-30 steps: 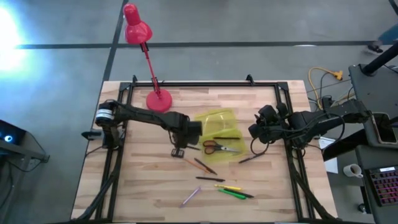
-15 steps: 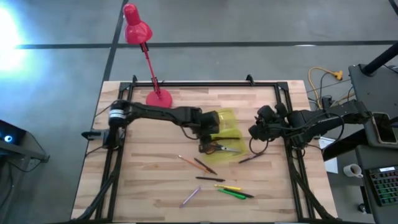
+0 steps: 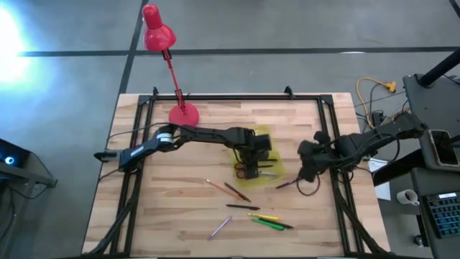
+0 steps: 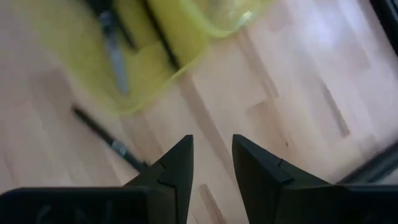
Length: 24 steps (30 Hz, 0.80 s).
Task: Pick & place school supplies into a supply box
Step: Put the black pen into the yellow supply box
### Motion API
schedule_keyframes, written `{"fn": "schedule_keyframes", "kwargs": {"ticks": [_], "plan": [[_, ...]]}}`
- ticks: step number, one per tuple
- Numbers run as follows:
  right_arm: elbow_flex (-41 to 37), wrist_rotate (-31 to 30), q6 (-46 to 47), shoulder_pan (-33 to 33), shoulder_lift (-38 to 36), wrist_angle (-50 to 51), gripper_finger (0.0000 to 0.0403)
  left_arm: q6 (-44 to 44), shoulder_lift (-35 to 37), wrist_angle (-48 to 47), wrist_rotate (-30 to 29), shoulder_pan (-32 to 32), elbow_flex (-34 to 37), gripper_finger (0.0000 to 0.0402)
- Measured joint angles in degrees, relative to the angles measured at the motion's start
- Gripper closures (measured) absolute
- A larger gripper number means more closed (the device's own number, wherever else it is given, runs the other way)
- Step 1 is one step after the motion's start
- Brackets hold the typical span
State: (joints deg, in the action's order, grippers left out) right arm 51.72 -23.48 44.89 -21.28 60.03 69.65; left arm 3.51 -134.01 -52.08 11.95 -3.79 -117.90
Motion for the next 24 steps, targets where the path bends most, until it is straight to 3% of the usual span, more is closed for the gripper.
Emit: {"fn": "schedule_keyframes", "kwargs": {"ticks": [6, 11, 20, 24], "plan": [[-3.4, 0.4, -3.1, -5.7, 0.2, -2.6, 0.0284, 0.0, 0.2, -1.3, -0.2, 0.0, 1.5, 0.0326], [-8.5, 3.2, -5.8, -7.3, 0.3, -10.5, 0.0274, 0.0, 2.1, -3.5, -0.6, 0.5, 1.6, 0.0314], [-12.8, 5.9, -20.6, -7.6, 5.8, -16.9, 0.0270, -0.3, 11.2, -2.8, -11.0, 3.2, 3.2, 0.0313], [-13.0, 8.2, -22.9, -7.6, 10.5, -18.1, 0.0263, 2.1, 15.1, -1.5, -12.3, 3.3, 6.3, 0.0313]]}}
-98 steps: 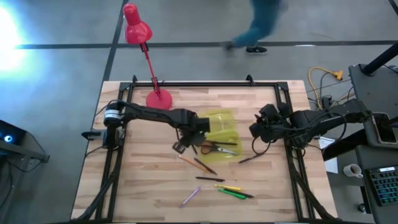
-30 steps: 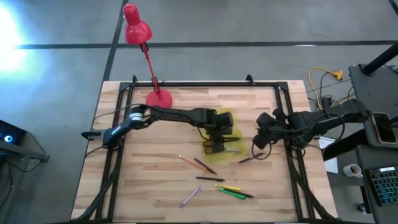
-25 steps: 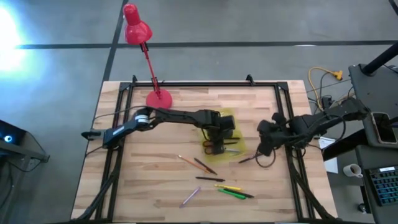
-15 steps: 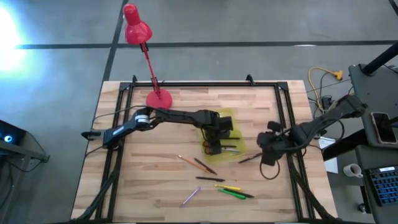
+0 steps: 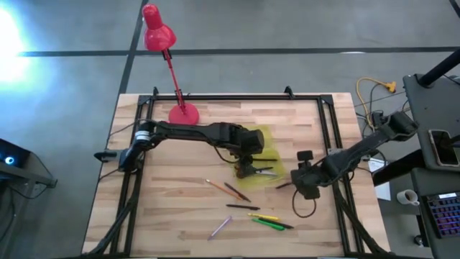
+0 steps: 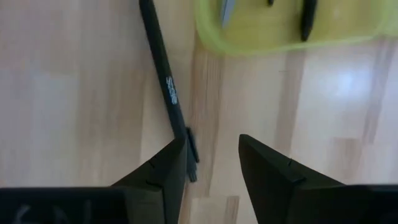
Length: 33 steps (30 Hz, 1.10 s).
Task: Pick & place school supplies into a supply box
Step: Put the black pen into the yellow supply box
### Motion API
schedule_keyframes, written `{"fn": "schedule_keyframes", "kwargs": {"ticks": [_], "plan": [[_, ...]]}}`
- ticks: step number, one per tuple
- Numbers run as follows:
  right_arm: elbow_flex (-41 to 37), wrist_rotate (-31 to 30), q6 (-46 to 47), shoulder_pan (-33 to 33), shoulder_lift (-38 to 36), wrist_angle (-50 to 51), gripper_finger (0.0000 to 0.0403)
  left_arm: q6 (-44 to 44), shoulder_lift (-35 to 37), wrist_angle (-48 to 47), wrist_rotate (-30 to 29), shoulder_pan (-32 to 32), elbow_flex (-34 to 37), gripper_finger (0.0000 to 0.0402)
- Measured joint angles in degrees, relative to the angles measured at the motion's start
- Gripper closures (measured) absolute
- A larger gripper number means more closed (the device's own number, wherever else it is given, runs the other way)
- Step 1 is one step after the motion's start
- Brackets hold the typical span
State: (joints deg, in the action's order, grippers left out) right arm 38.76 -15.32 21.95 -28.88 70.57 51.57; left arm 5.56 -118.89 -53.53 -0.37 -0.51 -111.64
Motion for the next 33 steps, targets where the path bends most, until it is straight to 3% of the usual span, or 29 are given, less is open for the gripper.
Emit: {"fn": "schedule_keyframes", "kwargs": {"ticks": [6, 15, 19, 28, 33], "plan": [[-0.2, 0.9, -1.4, 0.0, 6.8, -5.4, 0.0248, 4.0, 7.6, 6.8, -0.2, 0.1, 11.5, 0.0313], [-0.1, 0.8, 0.4, 0.5, 15.4, -10.9, 0.0252, 17.6, 25.0, 26.7, -0.3, 0.2, 38.0, 0.0313], [-0.2, 2.2, 1.2, 1.5, 17.3, -11.4, 0.0263, 21.4, 32.4, 30.3, -4.2, 0.6, 46.6, 0.0313], [-0.4, 12.6, 1.1, 5.8, 16.5, -13.0, 0.0349, 23.1, 43.5, 31.9, -5.9, 0.6, 54.6, 0.0313], [-0.4, 14.7, 1.1, 7.5, 16.7, -13.3, 0.0384, 23.1, 46.5, 33.7, -5.9, 0.6, 56.0, 0.0313]]}}
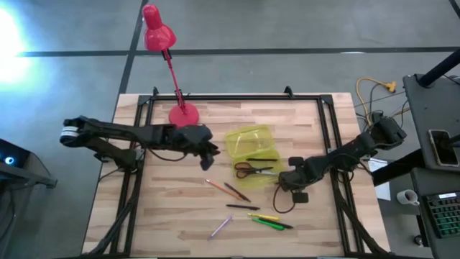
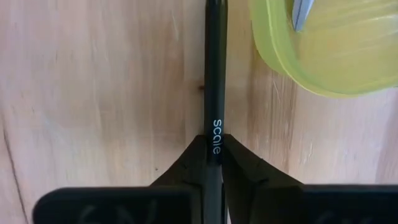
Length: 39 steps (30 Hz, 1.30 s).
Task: Pick & place school supplies into a supply box
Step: Put the black pen into the yellow supply box
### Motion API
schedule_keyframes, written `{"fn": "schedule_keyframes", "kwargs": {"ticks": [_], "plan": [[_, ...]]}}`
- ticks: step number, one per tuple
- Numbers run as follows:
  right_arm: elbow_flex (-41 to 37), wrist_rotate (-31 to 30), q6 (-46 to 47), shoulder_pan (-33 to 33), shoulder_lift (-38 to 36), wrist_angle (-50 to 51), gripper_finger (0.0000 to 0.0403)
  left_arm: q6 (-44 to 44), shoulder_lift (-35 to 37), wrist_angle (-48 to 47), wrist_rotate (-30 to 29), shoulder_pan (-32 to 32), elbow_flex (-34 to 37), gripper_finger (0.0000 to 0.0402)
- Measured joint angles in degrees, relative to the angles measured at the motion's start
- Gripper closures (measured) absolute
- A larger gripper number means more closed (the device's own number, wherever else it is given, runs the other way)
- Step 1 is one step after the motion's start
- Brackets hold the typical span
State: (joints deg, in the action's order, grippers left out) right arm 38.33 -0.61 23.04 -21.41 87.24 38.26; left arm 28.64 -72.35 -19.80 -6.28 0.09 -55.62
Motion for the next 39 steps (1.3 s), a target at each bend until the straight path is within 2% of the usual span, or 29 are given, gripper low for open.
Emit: {"fn": "schedule_keyframes", "kwargs": {"ticks": [7, 11, 14, 17, 20, 28, 32, 35, 39], "plan": [[3.8, 4.4, 4.3, -0.2, -2.1, 5.9, 0.0383, -1.3, 0.5, -0.1, 0.0, 0.0, -0.2, 0.0313], [8.9, 5.2, 7.2, -1.0, -7.0, 9.9, 0.0383, -2.0, 0.3, 0.0, 0.0, 0.0, -0.5, 0.0313], [12.5, 3.9, 9.4, -1.8, -9.6, 12.2, 0.0384, -2.1, 0.3, 0.0, 0.1, 0.0, -0.3, 0.0313], [15.5, -1.0, 10.2, -0.9, -11.0, 11.9, 0.0383, -2.1, 0.3, -0.1, 0.0, 0.3, 0.1, 0.0313], [17.9, -5.2, 7.9, 2.2, -8.6, 10.6, 0.0381, -2.1, 0.3, -0.1, 0.2, 1.0, 0.8, 0.0313], [25.6, -5.2, -5.4, 12.2, 3.8, 9.0, 0.0379, -2.1, 0.3, -1.9, 0.3, 3.9, 1.6, 0.0313], [29.1, -5.4, -8.3, 14.5, 9.3, 12.0, 0.0374, -2.1, 0.3, -1.8, 0.3, 5.6, 2.3, 0.0313], [30.5, -5.4, -10.0, 14.8, 11.6, 12.8, 0.0352, -2.1, 0.3, -1.8, 0.3, 6.3, 3.6, 0.0313], [31.1, -5.4, -9.8, 14.3, 12.2, 12.9, 0.0302, -1.1, 0.3, -1.9, 0.5, 6.4, 5.8, 0.0313]]}}
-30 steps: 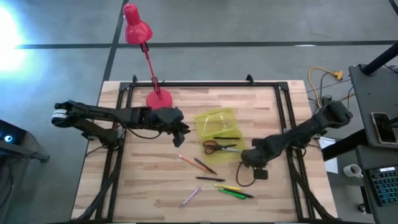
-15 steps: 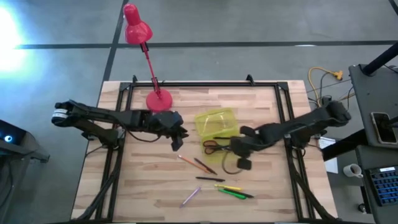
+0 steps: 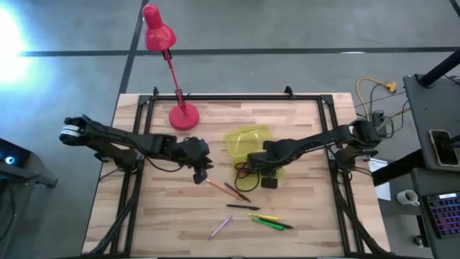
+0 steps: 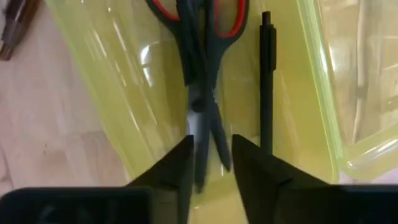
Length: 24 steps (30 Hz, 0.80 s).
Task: Pick & place school supplies into a supply box
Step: Put the black pen into the yellow supply box, then put the orange pencil into the yellow supply box
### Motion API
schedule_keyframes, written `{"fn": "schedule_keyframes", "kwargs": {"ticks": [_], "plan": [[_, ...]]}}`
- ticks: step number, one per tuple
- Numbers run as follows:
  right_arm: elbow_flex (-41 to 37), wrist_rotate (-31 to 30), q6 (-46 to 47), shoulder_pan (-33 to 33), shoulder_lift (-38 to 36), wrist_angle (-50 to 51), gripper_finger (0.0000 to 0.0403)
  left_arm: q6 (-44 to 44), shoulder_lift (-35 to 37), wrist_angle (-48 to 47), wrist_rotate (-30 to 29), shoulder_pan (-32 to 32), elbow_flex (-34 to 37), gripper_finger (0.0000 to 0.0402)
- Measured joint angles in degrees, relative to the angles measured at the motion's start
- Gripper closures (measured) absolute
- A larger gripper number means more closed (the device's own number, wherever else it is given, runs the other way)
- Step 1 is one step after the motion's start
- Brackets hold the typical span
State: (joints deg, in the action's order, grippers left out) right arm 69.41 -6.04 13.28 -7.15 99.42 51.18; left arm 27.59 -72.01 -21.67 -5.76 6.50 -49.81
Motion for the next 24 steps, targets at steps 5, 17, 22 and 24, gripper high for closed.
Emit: {"fn": "schedule_keyframes", "kwargs": {"ticks": [5, 17, 22, 24], "plan": [[-0.3, -2.2, 0.5, -1.8, -3.1, 0.7, 0.0242, -1.4, 0.0, 0.4, 3.9, 0.3, 2.0, 0.0313], [-0.3, -9.1, 12.8, -8.5, -8.0, 0.5, 0.0200, -20.1, -2.4, 8.0, 8.7, 4.4, 7.5, 0.0313], [-0.3, -9.0, 29.2, -10.2, -8.2, 2.3, 0.0200, -25.6, -4.8, 14.6, 9.2, 4.4, 10.9, 0.0313], [-0.2, -9.0, 35.3, -11.3, -8.9, 4.4, 0.0200, -26.9, -5.7, 15.2, 10.2, 4.4, 11.8, 0.0313]]}}
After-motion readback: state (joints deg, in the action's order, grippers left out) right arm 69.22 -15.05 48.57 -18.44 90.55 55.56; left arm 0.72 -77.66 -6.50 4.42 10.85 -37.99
